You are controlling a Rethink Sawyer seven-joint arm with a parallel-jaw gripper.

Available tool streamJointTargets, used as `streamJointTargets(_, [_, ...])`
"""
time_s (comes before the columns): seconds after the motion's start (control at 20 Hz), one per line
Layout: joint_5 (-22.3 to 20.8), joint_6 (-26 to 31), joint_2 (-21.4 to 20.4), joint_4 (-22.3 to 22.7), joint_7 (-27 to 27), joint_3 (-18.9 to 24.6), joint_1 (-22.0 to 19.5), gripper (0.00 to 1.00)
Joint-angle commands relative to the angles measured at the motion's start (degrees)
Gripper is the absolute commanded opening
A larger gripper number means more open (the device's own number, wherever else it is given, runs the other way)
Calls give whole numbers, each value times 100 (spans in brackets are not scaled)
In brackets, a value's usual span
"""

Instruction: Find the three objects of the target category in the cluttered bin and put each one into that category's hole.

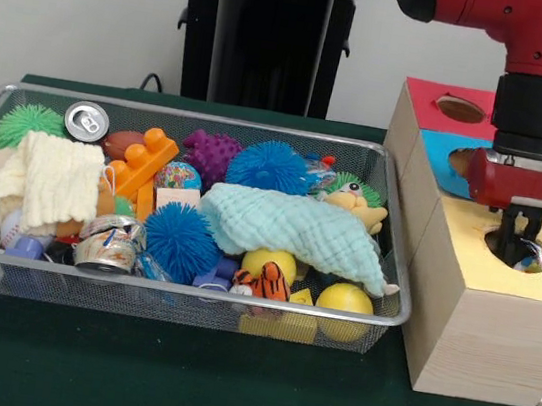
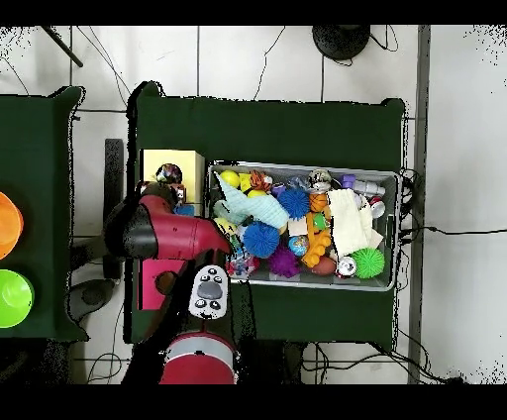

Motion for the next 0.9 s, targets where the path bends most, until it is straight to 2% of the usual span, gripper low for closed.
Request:
streamJointTargets(0.05, [608, -315, 641, 535, 2011, 626, 436, 0])
streamJointTargets(0.3, [844, -723, 779, 572, 2127, 835, 422, 0])
streamJointTargets(0.5, [1126, -900, 845, 513, 2276, 722, 629, 0])
streamJointTargets(0.9, [1174, -1057, 912, 450, 2289, 807, 615, 0])
